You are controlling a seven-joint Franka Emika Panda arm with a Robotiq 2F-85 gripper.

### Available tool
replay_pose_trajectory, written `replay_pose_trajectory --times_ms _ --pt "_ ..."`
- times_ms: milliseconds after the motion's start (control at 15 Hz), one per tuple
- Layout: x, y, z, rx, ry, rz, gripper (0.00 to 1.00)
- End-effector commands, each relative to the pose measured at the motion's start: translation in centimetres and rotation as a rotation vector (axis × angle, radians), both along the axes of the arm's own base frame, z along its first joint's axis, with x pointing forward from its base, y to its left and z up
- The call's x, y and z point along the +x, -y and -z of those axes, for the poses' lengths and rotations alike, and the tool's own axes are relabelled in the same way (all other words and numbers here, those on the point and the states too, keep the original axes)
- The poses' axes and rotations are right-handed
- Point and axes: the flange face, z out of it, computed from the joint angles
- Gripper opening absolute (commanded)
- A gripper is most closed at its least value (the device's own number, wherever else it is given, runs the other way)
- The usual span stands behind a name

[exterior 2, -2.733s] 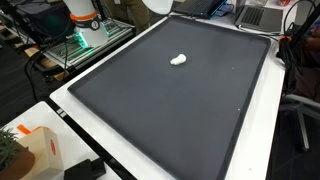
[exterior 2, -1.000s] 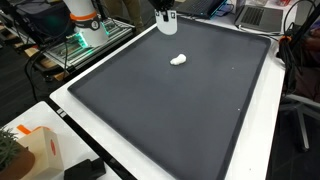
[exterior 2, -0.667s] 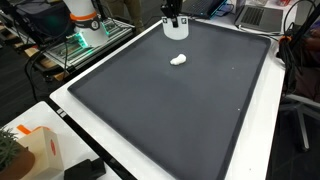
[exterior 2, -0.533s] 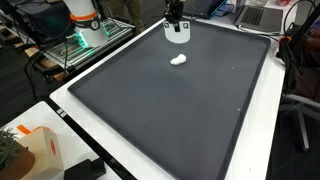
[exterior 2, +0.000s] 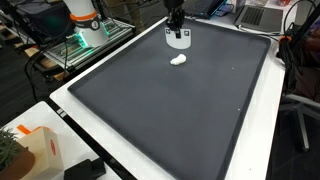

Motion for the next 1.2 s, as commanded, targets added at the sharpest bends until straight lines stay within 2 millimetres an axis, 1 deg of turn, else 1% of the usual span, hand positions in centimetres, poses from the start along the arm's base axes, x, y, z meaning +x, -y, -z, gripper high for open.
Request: replay_pose_trajectory --times_ms 0,267,667,1133 --pt "-0.1 -0.5 1.3 -0.041 -0.019 0.003 0.01" --pt "-0.1 -1.3 2.2 -0.037 -0.033 -0.005 0.01" --pt "0.6 -1.2 2.0 -0.091 -0.006 0.022 0.01" --pt "1.4 -1.8 3.0 -0.107 0.002 0.017 0.01"
